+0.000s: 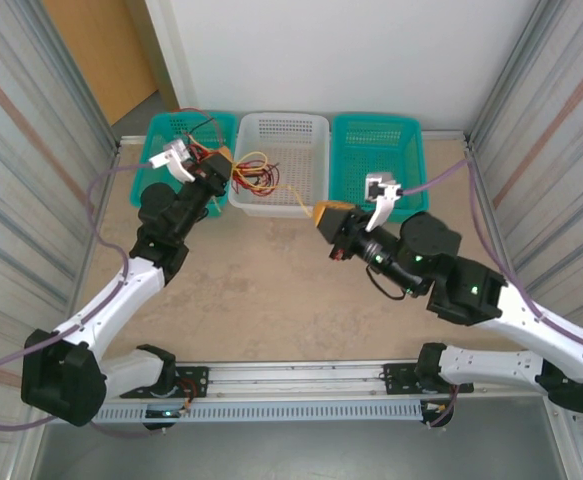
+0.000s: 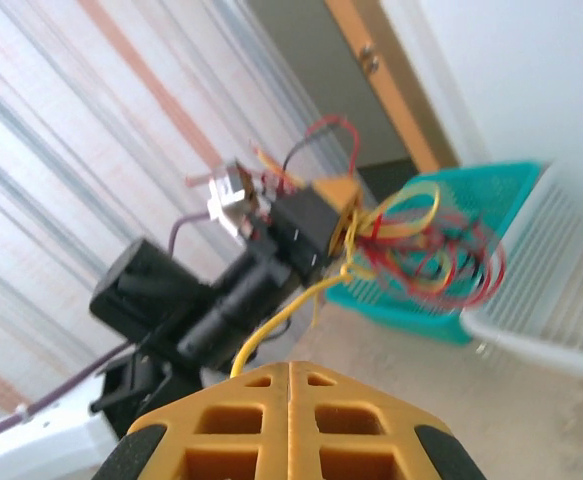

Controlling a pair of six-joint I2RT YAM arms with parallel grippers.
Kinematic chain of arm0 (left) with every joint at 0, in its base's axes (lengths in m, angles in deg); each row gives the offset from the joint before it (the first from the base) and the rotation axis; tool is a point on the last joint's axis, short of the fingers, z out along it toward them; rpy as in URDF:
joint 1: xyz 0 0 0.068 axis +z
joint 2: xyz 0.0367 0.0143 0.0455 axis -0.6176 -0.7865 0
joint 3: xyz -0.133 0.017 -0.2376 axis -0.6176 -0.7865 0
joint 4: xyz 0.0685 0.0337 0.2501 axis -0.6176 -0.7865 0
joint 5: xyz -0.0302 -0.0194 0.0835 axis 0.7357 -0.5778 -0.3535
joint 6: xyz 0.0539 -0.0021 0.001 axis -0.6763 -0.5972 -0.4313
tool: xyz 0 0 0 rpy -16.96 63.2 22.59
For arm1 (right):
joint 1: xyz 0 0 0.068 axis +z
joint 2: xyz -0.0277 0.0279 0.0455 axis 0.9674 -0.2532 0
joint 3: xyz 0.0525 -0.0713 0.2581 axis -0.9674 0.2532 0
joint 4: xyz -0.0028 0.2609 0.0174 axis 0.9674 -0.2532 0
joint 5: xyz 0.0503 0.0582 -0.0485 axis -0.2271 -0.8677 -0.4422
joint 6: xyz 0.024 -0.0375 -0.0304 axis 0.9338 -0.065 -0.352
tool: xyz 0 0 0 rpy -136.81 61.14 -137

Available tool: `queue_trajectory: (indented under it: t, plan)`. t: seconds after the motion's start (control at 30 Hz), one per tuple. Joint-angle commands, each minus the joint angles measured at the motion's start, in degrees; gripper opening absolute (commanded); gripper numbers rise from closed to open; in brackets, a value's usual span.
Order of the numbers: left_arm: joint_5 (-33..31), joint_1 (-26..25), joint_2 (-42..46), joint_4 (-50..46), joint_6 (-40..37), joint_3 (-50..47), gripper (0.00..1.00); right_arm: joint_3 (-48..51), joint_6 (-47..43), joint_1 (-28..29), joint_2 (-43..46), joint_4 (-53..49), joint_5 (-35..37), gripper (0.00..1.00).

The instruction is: Untangle the cables

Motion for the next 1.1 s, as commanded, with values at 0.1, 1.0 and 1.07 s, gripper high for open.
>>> queue_trajectory:
  t: [0.1, 1.0, 1.07]
  plan:
    - [14.77, -1.63, 3.48, -3.92, -4.78, -2.67, 0.0, -10.97, -7.19, -14.65, -1.65, -6.86, -10.33, 0.0]
    - [23.01, -11.25, -1.22, 27.64, 33.97, 15.9, 0.0, -2.82, 12.49, -56.66, -32.56, 10.89, -46.09, 0.0]
    - [19.03, -15.3, -3.95, 29.15, 31.75, 20.24, 0.0, 2.45, 13.09, -52.8, -32.14, 14.37, -44.06, 0.0]
